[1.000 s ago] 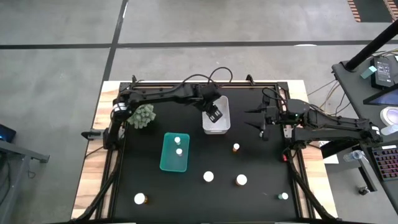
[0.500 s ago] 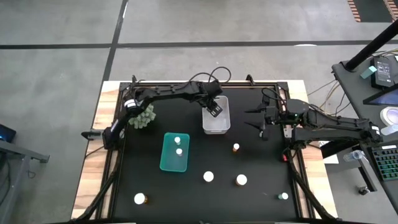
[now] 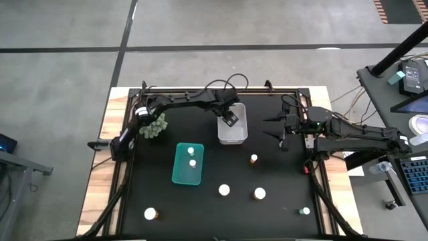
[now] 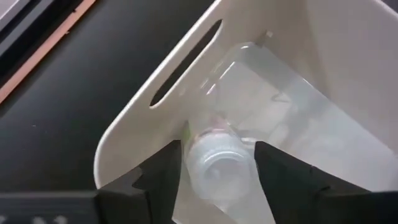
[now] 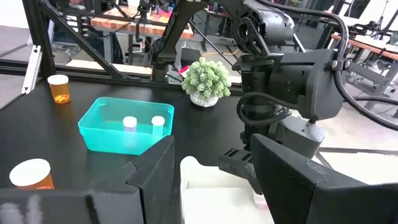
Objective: Pick and place medicine bottles into bin by pill shape (circle, oval)
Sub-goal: Put the left transparent pill bottle into the white bin, then put the top right blue pill bottle into the white bin
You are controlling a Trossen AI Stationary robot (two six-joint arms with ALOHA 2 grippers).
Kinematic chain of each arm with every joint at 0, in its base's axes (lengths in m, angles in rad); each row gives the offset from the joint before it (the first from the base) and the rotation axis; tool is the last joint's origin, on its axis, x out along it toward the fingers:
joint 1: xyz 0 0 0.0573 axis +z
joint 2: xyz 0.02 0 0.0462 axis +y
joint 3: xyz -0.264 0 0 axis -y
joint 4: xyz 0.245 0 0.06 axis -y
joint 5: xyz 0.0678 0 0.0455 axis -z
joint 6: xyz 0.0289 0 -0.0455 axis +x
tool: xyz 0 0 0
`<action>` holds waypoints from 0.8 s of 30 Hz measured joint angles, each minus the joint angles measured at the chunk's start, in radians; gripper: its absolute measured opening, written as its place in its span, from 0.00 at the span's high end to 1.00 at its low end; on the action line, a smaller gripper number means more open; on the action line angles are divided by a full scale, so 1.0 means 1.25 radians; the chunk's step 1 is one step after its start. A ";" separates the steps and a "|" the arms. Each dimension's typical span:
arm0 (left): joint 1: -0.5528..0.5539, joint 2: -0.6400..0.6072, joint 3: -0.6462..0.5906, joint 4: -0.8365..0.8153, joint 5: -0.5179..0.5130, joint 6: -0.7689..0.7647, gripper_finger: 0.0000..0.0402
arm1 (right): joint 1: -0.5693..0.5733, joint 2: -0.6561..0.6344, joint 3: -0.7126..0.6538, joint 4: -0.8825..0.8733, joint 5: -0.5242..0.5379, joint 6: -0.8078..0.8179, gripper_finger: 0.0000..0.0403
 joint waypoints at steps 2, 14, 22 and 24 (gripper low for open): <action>0.001 0.000 0.000 0.000 -0.001 0.000 0.49 | 0.000 0.000 0.000 0.000 0.000 0.000 0.50; -0.003 -0.038 0.001 0.008 -0.005 0.007 0.47 | 0.000 0.000 0.000 -0.001 0.000 0.012 0.50; -0.041 -0.146 0.001 -0.063 -0.063 0.043 0.47 | 0.000 0.000 0.001 0.000 0.001 0.051 0.50; -0.076 -0.181 -0.002 -0.075 -0.105 0.049 0.47 | 0.001 0.000 0.001 -0.001 0.001 0.080 0.50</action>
